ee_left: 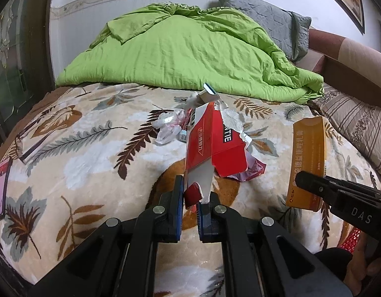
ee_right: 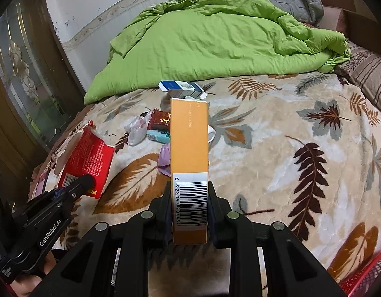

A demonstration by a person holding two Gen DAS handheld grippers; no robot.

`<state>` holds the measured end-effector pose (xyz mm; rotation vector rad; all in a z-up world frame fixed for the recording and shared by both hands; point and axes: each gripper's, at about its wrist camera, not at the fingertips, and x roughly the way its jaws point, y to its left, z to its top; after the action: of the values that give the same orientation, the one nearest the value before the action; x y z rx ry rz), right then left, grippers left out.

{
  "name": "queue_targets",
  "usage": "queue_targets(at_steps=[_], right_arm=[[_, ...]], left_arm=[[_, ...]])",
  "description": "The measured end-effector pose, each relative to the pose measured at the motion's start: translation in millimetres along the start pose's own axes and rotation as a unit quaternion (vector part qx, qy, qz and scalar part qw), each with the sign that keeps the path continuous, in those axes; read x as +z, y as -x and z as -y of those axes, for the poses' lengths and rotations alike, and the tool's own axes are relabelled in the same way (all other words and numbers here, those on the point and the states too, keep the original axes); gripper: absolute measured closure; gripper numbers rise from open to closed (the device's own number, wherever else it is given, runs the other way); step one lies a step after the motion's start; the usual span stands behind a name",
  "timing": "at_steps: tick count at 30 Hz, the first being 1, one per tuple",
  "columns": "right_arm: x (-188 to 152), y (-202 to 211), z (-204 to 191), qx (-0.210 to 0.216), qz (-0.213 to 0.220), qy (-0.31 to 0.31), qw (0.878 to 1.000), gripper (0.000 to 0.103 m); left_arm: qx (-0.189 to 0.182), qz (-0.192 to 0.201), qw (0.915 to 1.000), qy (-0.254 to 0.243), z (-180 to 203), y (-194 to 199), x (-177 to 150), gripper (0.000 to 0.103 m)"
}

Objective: Collect trash
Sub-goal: 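Lift the red box with the left tool while the right tool lifts the orange box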

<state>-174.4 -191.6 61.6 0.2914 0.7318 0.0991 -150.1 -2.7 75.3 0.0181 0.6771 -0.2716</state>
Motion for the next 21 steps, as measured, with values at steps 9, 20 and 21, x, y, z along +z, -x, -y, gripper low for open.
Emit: queue_targets(at_steps=[9,20,21], right_arm=[[0.2,-2.2,-2.4,-0.008,-0.005,0.006,1.000,0.078],[0.0,-2.1,-3.0,-0.013,-0.005,0.008,1.000,0.078],[0.0,-2.1,-2.9,-0.012,-0.005,0.008,1.000,0.078]], left_arm=[[0.001,0.001,1.0000,0.000,1.3,0.1,-0.2,0.094],[0.001,0.001,1.0000,-0.001,2.0,-0.5,0.2,0.095],[0.001,0.001,1.0000,-0.001,2.1,-0.7,0.3,0.095]])
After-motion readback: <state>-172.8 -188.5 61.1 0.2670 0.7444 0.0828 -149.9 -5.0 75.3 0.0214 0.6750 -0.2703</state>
